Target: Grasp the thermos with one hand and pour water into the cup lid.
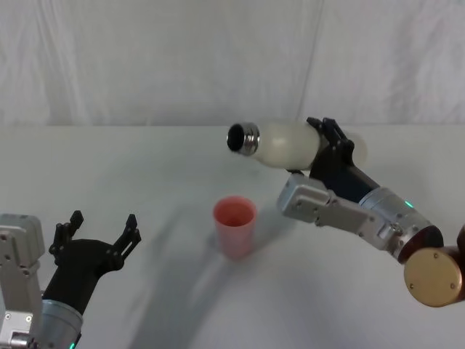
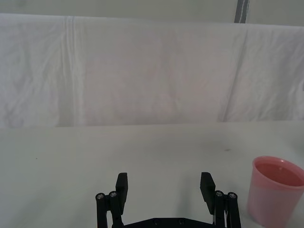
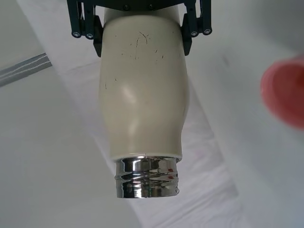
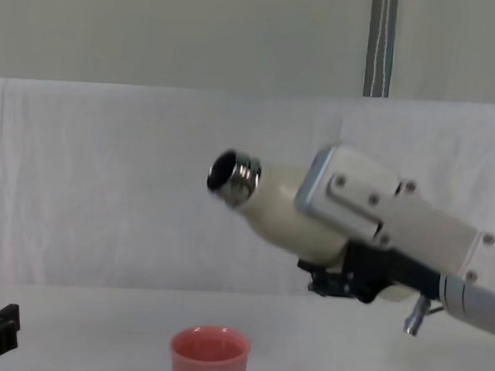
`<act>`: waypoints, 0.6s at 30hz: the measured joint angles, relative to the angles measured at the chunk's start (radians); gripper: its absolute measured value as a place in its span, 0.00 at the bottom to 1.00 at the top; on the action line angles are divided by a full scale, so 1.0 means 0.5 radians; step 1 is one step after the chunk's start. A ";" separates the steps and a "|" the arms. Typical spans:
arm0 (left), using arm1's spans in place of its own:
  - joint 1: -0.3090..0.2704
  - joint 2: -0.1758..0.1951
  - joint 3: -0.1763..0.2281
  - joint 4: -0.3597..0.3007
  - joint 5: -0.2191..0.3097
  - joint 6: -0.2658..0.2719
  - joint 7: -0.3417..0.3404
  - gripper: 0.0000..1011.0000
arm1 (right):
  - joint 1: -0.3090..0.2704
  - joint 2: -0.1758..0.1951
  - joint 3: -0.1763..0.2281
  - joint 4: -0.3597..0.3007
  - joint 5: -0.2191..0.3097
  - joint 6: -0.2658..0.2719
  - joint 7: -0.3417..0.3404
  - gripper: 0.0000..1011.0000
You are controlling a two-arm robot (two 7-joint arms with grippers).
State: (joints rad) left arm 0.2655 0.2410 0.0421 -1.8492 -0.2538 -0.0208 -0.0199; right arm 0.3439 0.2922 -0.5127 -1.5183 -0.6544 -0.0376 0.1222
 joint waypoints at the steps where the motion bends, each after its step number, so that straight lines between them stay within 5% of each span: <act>1: 0.000 0.000 0.000 0.000 0.000 0.000 0.000 0.99 | -0.003 -0.004 0.007 -0.007 0.018 -0.003 0.006 0.95; 18: 0.000 0.000 0.000 0.000 0.000 0.000 0.000 0.99 | -0.121 -0.145 0.270 -0.121 0.677 0.009 0.212 0.95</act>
State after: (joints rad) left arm 0.2655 0.2410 0.0421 -1.8492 -0.2538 -0.0208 -0.0199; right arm 0.2832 0.2197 -0.3778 -1.5787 -0.3160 -0.0330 0.2282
